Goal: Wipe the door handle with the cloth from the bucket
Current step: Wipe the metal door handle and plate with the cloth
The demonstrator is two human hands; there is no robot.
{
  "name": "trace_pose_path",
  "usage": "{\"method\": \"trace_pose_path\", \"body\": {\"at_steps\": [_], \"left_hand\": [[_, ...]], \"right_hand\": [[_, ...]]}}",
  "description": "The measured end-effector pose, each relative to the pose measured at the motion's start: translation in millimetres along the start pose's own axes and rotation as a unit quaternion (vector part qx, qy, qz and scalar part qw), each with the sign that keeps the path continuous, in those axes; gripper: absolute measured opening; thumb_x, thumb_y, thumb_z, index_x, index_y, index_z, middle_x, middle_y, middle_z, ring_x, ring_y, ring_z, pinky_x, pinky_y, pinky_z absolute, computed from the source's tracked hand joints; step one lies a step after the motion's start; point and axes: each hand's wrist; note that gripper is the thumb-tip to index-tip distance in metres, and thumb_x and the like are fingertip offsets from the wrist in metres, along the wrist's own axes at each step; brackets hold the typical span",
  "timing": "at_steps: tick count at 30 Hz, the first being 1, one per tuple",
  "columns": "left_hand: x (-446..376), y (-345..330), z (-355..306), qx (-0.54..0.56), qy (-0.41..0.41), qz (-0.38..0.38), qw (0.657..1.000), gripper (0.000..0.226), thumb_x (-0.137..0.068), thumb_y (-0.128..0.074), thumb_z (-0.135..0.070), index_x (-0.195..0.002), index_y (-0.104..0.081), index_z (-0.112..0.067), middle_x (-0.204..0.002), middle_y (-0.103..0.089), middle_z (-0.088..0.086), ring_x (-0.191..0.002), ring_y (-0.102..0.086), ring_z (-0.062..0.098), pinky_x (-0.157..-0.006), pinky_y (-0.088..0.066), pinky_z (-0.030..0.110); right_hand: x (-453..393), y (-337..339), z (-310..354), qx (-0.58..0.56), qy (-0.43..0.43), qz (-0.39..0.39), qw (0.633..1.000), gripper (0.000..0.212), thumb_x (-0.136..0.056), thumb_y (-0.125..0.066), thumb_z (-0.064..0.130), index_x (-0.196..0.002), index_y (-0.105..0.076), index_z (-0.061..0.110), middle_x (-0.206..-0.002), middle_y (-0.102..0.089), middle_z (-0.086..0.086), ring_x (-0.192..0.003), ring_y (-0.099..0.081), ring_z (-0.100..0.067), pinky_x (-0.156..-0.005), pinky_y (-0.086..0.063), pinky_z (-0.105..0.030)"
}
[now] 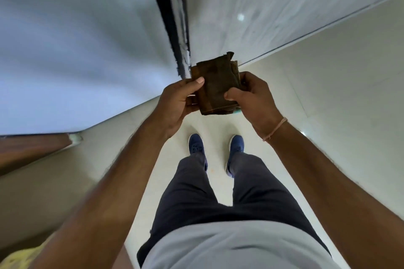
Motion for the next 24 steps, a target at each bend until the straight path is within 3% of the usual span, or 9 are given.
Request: {"method": "trace_pose_path", "body": {"at_steps": [3, 6, 12, 17, 19, 22, 24], "left_hand": [[49, 19, -12, 0.044, -0.018, -0.032, 0.998, 0.026, -0.107, -0.063, -0.024, -0.128, -0.074, -0.014, -0.118, -0.081, 0.004, -0.109, -0.077, 0.023, -0.094, -0.064, 0.04], [95, 35, -22, 0.063, -0.054, -0.085, 0.993, 0.021, -0.105, -0.067, -0.023, -0.123, -0.076, -0.017, -0.119, -0.082, 0.006, -0.11, -0.078, 0.024, -0.096, -0.065, 0.04], [197, 71, -9, 0.11, -0.134, -0.249, 0.953, 0.023, -0.1, -0.075, -0.022, -0.12, -0.076, -0.013, -0.115, -0.082, 0.006, -0.109, -0.079, 0.024, -0.091, -0.066, 0.042], [275, 106, 16, 0.17, -0.168, -0.334, 0.912, 0.016, -0.102, -0.071, -0.024, -0.115, -0.076, -0.015, -0.109, -0.081, 0.004, -0.105, -0.076, 0.021, -0.08, -0.064, 0.035], [305, 123, 23, 0.178, -0.184, -0.366, 0.895, 0.015, -0.102, -0.071, -0.024, -0.114, -0.077, -0.017, -0.105, -0.08, 0.002, -0.102, -0.075, 0.019, -0.083, -0.063, 0.038], [349, 154, 36, 0.18, -0.212, -0.406, 0.871, 0.012, -0.101, -0.073, -0.021, -0.112, -0.078, -0.019, -0.1, -0.079, -0.003, -0.092, -0.075, 0.011, -0.079, -0.06, 0.034], [372, 174, 40, 0.177, -0.224, -0.424, 0.86, 0.009, -0.102, -0.072, -0.018, -0.107, -0.078, -0.023, -0.095, -0.08, -0.009, -0.088, -0.076, 0.006, -0.072, -0.058, 0.028]], "right_hand": [[27, -24, 18, -0.017, -0.002, 0.041, 0.999, 0.039, -0.082, -0.078, 0.02, -0.117, -0.069, 0.005, -0.102, -0.079, -0.008, -0.093, -0.078, -0.026, -0.081, -0.065, -0.041], [46, -46, 31, -0.027, 0.003, 0.087, 0.996, 0.029, -0.098, -0.074, 0.019, -0.123, -0.07, 0.007, -0.104, -0.082, -0.008, -0.097, -0.079, -0.023, -0.084, -0.063, -0.036], [86, -104, 57, 0.014, 0.05, 0.249, 0.967, 0.021, -0.098, -0.071, 0.007, -0.119, -0.071, 0.009, -0.1, -0.082, -0.008, -0.091, -0.08, -0.026, -0.071, -0.064, -0.035], [128, -167, 67, 0.043, 0.054, 0.354, 0.933, 0.013, -0.097, -0.069, 0.002, -0.106, -0.066, 0.011, -0.098, -0.079, -0.008, -0.079, -0.079, -0.022, -0.059, -0.062, -0.035], [142, -195, 68, 0.048, 0.045, 0.382, 0.922, 0.013, -0.097, -0.067, -0.001, -0.108, -0.062, 0.003, -0.101, -0.077, -0.015, -0.076, -0.078, -0.024, -0.056, -0.061, -0.036], [166, -245, 67, 0.051, 0.04, 0.421, 0.905, 0.028, -0.096, -0.066, -0.004, -0.12, -0.054, -0.013, -0.117, -0.071, -0.031, -0.093, -0.076, -0.041, -0.062, -0.064, -0.045], [179, -277, 67, 0.046, 0.04, 0.44, 0.896, 0.031, -0.094, -0.066, -0.006, -0.121, -0.053, -0.014, -0.123, -0.069, -0.033, -0.106, -0.073, -0.049, -0.074, -0.065, -0.054]]}}
Point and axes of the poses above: each hand's wrist, its own x-axis away from the middle knuckle, its own y-axis out of the back of the hand, z = x × y
